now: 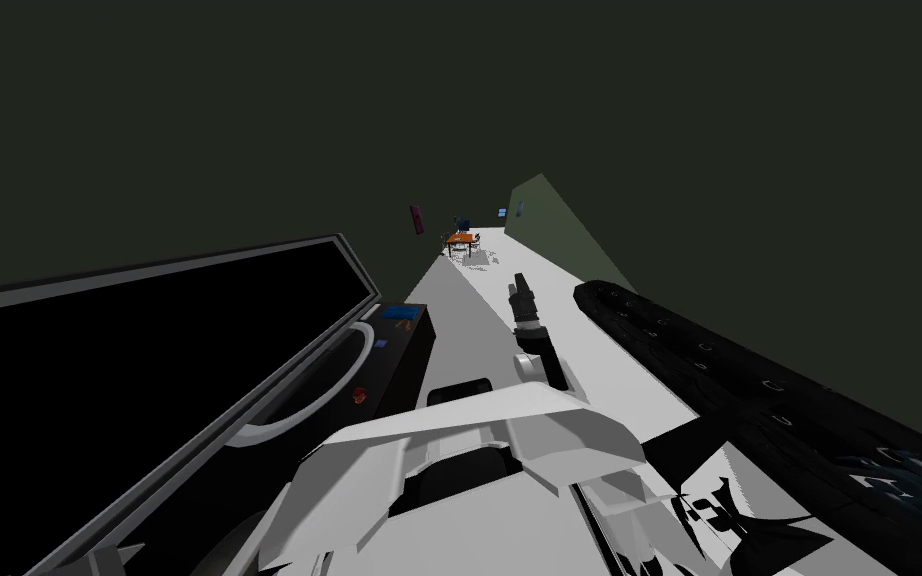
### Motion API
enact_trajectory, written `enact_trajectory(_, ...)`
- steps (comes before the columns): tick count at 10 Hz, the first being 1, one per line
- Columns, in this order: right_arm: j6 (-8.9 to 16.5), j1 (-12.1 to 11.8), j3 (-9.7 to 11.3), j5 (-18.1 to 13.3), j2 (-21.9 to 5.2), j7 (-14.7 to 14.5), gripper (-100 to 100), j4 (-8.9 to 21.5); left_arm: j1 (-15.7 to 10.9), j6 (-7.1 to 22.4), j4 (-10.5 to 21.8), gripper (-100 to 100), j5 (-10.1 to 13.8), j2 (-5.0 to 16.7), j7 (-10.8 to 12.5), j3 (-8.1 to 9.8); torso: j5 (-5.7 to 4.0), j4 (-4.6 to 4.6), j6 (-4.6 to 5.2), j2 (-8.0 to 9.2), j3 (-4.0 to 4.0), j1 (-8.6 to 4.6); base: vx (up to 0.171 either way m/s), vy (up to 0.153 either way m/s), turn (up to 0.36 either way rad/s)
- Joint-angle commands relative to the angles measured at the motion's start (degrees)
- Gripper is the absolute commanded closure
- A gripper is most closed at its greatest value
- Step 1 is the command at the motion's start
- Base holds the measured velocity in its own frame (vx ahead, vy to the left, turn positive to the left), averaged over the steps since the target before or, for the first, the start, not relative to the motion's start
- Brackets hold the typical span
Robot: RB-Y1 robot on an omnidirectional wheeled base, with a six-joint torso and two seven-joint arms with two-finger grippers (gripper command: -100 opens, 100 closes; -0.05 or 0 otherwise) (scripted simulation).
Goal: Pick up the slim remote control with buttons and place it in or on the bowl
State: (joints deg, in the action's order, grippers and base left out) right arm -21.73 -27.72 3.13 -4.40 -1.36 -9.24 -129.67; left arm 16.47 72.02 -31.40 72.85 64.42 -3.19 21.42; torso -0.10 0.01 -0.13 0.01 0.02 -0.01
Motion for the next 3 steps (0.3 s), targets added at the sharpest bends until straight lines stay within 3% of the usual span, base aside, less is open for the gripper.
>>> enact_trajectory(1, 0.0, 0.0, 0.0, 0.0, 0.0, 0.0, 0, 0.0, 0.0, 0.0, 0.0, 0, 0.0, 0.0, 0.0, 0.00, 0.00, 0.00, 0.00, 0.00, 0.00, 0.00, 0.000, 0.000, 0.000)
enact_trajectory(3, 0.0, 0.0, 0.0, 0.0, 0.0, 0.0, 0, 0.0, 0.0, 0.0, 0.0, 0, 0.0, 0.0, 0.0, 0.00, 0.00, 0.00, 0.00, 0.00, 0.00, 0.00, 0.000, 0.000, 0.000)
